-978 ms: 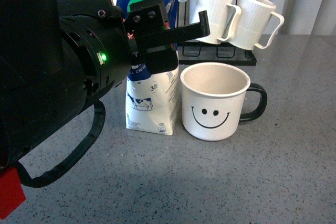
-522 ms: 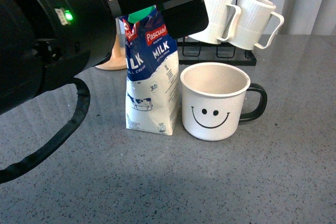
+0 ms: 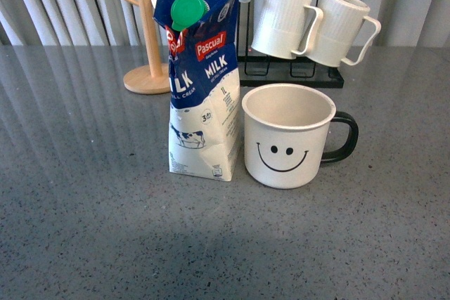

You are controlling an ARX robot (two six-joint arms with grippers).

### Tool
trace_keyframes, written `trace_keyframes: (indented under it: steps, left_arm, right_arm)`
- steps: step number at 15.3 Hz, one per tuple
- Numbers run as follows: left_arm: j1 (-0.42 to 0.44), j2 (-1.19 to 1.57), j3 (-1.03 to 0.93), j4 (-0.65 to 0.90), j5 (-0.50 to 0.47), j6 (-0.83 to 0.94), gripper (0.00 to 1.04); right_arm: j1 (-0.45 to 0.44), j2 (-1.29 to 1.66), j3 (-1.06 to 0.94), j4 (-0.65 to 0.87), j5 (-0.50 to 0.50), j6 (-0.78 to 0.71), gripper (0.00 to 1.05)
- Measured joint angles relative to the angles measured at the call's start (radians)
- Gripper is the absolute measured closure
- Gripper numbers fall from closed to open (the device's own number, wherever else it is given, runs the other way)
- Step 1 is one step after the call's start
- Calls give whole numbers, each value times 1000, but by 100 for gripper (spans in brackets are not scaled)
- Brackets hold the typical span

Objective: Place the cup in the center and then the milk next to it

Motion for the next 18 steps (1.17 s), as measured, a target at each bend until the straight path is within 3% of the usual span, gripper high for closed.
trace_keyframes:
  steps: [1, 3, 5, 9, 11, 16, 17, 18]
  left_arm:
    - [13, -29, 0, -13, 17, 19, 7]
    - [22, -110, -18, -168, -203, 145, 23]
    - [89, -196, -116, -163, -274, 202, 39]
    - [207, -336, -278, -145, -168, 244, 79]
    - [271, -419, -351, -153, -107, 243, 104]
    - [364, -573, -448, -212, -13, 245, 104]
    - [430, -621, -470, -240, 67, 245, 104]
    - [481, -655, -483, -259, 85, 245, 104]
  right_arm:
    - [0, 0, 0, 0, 0, 0, 7]
    - [0, 0, 0, 0, 0, 0, 7]
    - [0, 0, 0, 0, 0, 0, 7]
    - [0, 0, 0, 0, 0, 0, 7]
    - [0, 0, 0, 0, 0, 0, 7]
    - [0, 0, 0, 0, 0, 0, 7]
    - [0, 0, 0, 0, 0, 0, 7]
    - [0, 0, 0, 0, 0, 0, 7]
